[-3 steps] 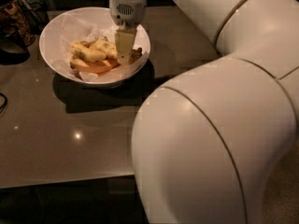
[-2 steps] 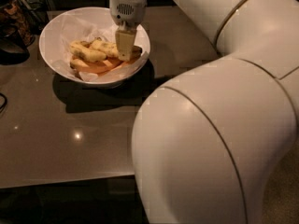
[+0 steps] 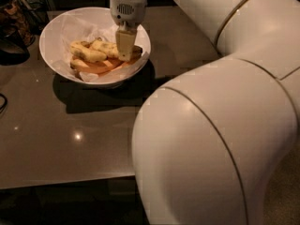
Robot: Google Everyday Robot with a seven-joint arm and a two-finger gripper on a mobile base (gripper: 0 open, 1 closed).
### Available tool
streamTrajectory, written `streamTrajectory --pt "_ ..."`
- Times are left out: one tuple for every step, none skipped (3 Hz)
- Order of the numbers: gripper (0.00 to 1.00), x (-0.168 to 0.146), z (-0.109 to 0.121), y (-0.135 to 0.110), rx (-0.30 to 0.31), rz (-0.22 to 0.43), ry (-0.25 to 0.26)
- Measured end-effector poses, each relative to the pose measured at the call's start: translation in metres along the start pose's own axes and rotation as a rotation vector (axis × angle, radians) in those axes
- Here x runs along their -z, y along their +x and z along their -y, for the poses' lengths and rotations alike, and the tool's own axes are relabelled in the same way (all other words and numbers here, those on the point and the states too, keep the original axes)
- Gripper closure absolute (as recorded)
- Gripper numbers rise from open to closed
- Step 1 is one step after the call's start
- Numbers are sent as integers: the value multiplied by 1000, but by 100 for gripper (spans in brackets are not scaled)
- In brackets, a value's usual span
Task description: Pick banana from white bowl
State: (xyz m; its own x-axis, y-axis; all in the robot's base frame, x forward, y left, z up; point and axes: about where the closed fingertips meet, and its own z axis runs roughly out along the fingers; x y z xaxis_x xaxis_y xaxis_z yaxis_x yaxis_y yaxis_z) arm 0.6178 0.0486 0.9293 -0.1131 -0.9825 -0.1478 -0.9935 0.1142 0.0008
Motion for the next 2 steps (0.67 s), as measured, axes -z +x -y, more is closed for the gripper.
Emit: streamTrajectory --pt "100 13 3 3 -10 61 61" --pt "100 24 1 11 -15 125 86"
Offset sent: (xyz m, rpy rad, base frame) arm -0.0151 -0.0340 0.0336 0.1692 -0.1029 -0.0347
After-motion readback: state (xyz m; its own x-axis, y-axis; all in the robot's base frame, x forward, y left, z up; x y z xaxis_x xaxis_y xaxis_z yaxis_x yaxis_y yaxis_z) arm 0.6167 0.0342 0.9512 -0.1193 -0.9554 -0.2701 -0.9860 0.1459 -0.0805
